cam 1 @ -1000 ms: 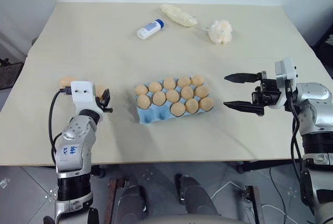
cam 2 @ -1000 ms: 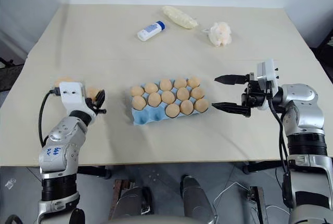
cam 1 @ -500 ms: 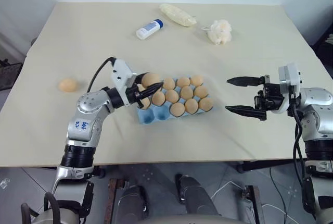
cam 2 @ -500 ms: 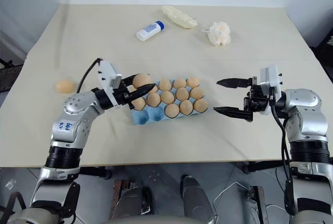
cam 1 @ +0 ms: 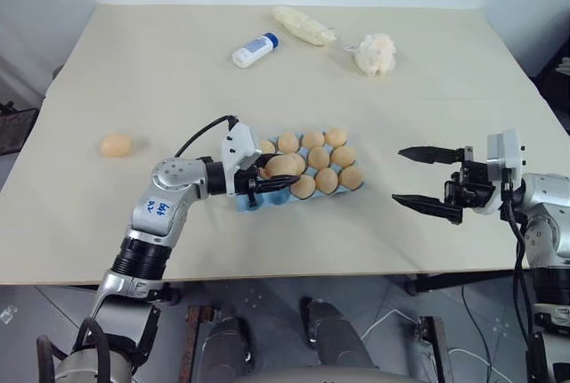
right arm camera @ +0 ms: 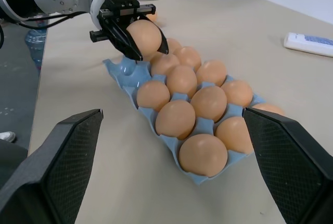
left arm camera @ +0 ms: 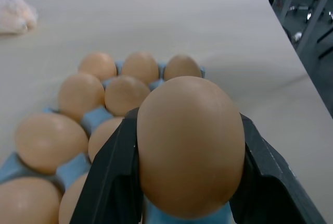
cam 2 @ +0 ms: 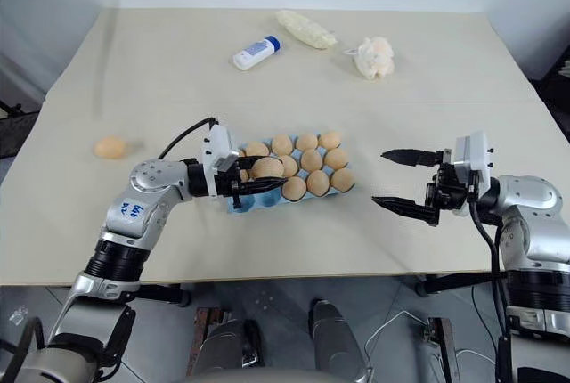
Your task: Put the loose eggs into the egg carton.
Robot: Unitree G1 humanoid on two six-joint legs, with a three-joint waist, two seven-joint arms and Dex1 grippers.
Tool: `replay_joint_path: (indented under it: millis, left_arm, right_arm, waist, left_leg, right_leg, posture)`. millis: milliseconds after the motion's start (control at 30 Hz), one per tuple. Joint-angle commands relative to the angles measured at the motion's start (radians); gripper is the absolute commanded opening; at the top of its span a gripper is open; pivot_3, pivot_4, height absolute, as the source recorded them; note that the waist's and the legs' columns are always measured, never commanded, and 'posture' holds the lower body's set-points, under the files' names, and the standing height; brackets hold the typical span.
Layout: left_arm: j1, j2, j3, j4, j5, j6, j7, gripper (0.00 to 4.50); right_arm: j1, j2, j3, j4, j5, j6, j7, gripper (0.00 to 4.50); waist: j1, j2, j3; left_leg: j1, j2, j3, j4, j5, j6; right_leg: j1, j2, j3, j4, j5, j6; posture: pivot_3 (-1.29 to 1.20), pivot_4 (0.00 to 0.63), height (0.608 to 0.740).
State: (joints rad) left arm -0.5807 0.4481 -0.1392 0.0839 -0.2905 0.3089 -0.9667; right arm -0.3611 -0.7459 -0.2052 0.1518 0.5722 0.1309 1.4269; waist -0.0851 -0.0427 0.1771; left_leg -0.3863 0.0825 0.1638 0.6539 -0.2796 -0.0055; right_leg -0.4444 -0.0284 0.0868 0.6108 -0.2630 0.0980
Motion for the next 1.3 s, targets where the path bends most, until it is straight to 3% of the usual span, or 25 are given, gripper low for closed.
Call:
replay_joint_path:
  millis: [33, 67, 367, 667, 833, 1067, 1300]
  left_arm:
    - [-0.013, 0.016, -0.01, -0.028, 0.016, 0.006, -0.011, 1.6]
    - [-0.013, 0.019, -0.011, -0.025, 0.021, 0.006, -0.011, 1.6]
    - [-0.014, 0.005, -0.016, -0.025, 0.025, 0.004, -0.02, 4.46]
    - [-0.016, 0.02, 0.015, -0.044, 0.015, 0.006, -0.001, 4.46]
    - [-0.014, 0.041, 0.119, -0.083, 0.01, 0.002, 0.104, 4.46]
    - [0.095, 0.047, 0.316, -0.216, -0.012, 0.043, 0.301, 4.46]
    - [0.288, -0.061, 0.5, -0.328, 0.048, 0.05, 0.649, 4.46]
  right_arm:
    - [0.007, -0.025, -0.041, -0.041, 0.019, 0.004, -0.014, 4.5]
    - [0.008, -0.026, -0.041, -0.042, 0.019, 0.004, -0.016, 4.5]
    - [-0.008, -0.031, -0.031, -0.023, 0.012, 0.003, -0.02, 4.5]
    - [-0.012, -0.03, -0.029, -0.023, 0.015, 0.003, -0.015, 4.5]
    - [-0.036, -0.026, -0.025, -0.013, 0.033, 0.003, 0.018, 4.5]
    - [-0.09, -0.016, -0.009, 0.034, 0.028, -0.012, 0.06, 4.5]
    - [-0.172, -0.003, 0.02, 0.122, 0.018, -0.018, 0.126, 4.5]
  waist:
    - [0.002, 0.0, 0.0]
    - [0.002, 0.0, 0.0]
    - [0.003, 0.0, 0.0]
    - [0.003, 0.0, 0.0]
    - [0.001, 0.0, 0.0]
    - [0.001, 0.001, 0.0]
    - [0.002, 0.001, 0.0]
  left_leg:
    - [0.0, 0.0, 0.0, 0.0, 0.0, 0.0]
    - [0.0, 0.0, -0.001, 0.0, 0.0, 0.001]
    - [-0.001, 0.0, -0.001, 0.001, 0.0, 0.001]
    - [-0.001, 0.0, -0.001, 0.001, 0.0, 0.001]
    - [0.0, 0.0, -0.001, 0.001, 0.0, 0.001]
    - [0.0, 0.0, 0.0, 0.001, 0.0, 0.001]
    - [0.0, 0.0, -0.001, 0.003, 0.0, 0.001]
  right_leg:
    - [0.0, 0.0, 0.0, 0.0, 0.0, 0.0]
    - [0.0, 0.0, 0.0, 0.0, 0.0, 0.0]
    - [0.0, 0.0, -0.001, 0.0, 0.0, 0.0]
    - [0.0, 0.0, 0.0, 0.001, 0.0, 0.0]
    - [0.0, 0.0, 0.0, 0.001, 0.0, 0.001]
    - [0.0, 0.0, 0.0, 0.002, 0.0, 0.001]
    - [0.0, -0.001, -0.001, 0.003, 0.001, 0.001]
  posture:
    - [0.0, 0.15, 0.74]
    - [0.0, 0.15, 0.74]
    - [0.0, 0.15, 0.74]
    - [0.0, 0.15, 0.74]
    - [0.0, 0.15, 0.74]
    - [0.0, 0.15, 0.74]
    - [0.0, 0.15, 0.74]
